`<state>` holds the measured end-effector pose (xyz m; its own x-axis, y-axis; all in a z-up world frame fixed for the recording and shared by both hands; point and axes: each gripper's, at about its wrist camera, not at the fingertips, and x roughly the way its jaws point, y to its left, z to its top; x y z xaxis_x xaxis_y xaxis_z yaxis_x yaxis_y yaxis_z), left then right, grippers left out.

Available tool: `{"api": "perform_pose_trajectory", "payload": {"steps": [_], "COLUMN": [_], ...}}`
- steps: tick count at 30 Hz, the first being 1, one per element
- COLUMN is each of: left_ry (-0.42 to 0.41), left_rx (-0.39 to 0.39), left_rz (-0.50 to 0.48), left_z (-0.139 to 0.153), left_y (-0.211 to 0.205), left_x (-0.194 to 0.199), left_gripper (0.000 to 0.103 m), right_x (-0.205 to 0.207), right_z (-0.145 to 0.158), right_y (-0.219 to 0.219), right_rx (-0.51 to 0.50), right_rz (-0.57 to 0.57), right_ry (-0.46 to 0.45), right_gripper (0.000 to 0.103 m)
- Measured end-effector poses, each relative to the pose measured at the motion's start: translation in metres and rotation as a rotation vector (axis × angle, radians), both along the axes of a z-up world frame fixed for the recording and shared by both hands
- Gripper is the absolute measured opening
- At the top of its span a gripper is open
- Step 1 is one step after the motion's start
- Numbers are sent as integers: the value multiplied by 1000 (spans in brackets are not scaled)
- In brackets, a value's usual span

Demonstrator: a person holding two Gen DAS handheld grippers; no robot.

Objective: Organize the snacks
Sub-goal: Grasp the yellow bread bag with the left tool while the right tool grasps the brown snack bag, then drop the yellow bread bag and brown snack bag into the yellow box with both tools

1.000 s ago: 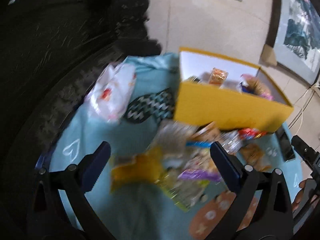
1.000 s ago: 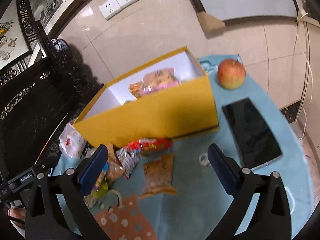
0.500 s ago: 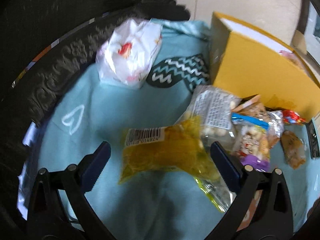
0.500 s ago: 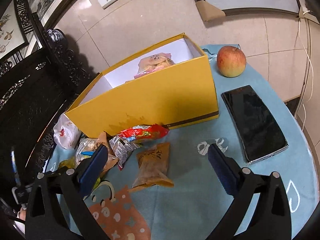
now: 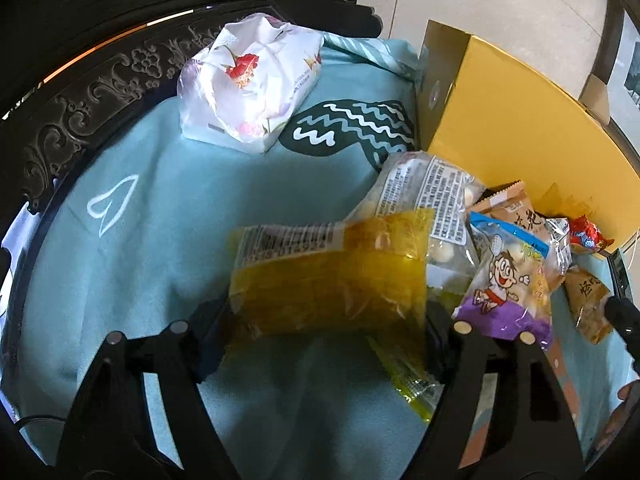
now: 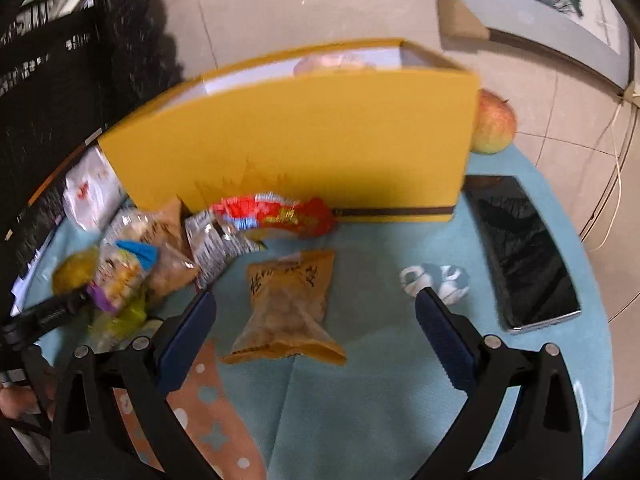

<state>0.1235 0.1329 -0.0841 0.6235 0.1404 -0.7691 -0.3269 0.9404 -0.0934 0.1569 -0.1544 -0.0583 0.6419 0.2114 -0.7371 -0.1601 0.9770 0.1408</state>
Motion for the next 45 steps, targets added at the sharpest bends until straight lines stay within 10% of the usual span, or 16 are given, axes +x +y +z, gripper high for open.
{"api": "perform_pose_trajectory", "payload": {"steps": [2, 6, 9, 16, 32, 45], "left_ry": [-2, -5, -5, -34, -178, -304], "left_rx": [7, -4, -4, -3, 58, 66], "left_rz": [-3, -7, -11, -4, -136, -255], "left_z": [-1, -1, 0, 15, 81, 163], "left_y": [-1, 0, 1, -2, -44, -105], "left_x": [-1, -2, -3, -15, -39, 37], "left_gripper": [78, 78, 77, 76, 77, 77], "right_x": [6, 14, 10, 0, -47, -9], "right_z": [-4, -14, -12, 10, 76, 134], "right_y": [8, 29, 27, -5, -10, -33], "right_rx": [-43, -159, -153, 29, 56, 61], "right_rz": [-1, 77, 82, 71, 108, 55], "right_ry": [20, 49, 55, 48, -144, -280], "right_gripper": [98, 51, 43, 43, 43, 43]}}
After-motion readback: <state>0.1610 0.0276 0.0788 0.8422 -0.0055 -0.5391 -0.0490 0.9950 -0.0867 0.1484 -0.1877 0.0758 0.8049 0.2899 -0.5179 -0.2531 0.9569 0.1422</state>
